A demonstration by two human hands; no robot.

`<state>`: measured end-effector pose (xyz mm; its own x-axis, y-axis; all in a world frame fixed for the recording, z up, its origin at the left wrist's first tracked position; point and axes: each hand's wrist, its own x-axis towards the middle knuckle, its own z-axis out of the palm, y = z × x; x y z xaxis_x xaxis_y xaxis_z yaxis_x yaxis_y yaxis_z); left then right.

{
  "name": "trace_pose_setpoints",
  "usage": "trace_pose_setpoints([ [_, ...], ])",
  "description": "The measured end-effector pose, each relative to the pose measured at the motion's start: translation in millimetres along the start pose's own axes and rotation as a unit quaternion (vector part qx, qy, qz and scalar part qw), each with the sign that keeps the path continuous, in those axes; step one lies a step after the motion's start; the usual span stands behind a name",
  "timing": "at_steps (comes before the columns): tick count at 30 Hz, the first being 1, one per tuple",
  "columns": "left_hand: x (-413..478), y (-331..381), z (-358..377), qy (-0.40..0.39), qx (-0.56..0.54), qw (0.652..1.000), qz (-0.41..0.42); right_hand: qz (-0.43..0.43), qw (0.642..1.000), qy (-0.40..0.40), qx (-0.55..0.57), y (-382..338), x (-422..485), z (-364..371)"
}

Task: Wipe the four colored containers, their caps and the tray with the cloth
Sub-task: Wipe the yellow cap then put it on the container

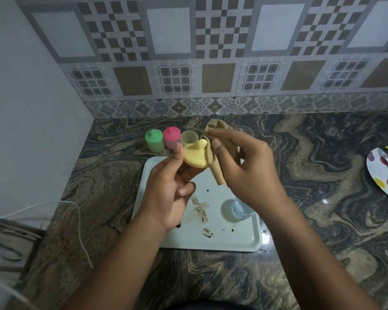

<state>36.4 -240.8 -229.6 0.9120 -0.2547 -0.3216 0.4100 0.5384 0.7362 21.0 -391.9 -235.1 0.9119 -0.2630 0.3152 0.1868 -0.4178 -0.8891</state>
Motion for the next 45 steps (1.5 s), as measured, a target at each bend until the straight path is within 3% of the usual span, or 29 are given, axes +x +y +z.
trace_pose_setpoints([
  [4,4.6,0.2,-5.3,-0.017,0.008,1.0,-0.003,0.025,0.997,-0.067,0.028,2.5,-4.8,-0.8],
  [10,5.2,-7.5,-9.6,-0.055,0.055,0.994,0.074,-0.007,1.0,-0.01,0.017,6.7,-6.1,4.1],
  [18,8.8,-4.5,-8.6,-0.035,0.012,0.998,0.054,-0.102,0.994,0.041,0.012,5.0,-7.0,4.2],
  [23,5.7,-5.5,-10.7,-0.093,0.024,0.992,0.083,-0.127,0.989,0.072,-0.011,3.4,-12.7,10.1],
  [34,5.3,2.2,-8.5,-0.017,-0.035,0.999,0.007,-0.147,0.984,0.072,-0.077,-5.4,-13.8,7.5],
  [38,3.9,4.5,-10.1,-0.019,-0.006,1.0,0.009,-0.167,0.98,0.061,-0.089,-9.0,-18.0,7.2],
  [45,1.6,8.0,-10.7,-0.016,0.025,1.0,0.009,-0.125,0.986,0.081,-0.069,-8.4,-10.1,4.7],
])
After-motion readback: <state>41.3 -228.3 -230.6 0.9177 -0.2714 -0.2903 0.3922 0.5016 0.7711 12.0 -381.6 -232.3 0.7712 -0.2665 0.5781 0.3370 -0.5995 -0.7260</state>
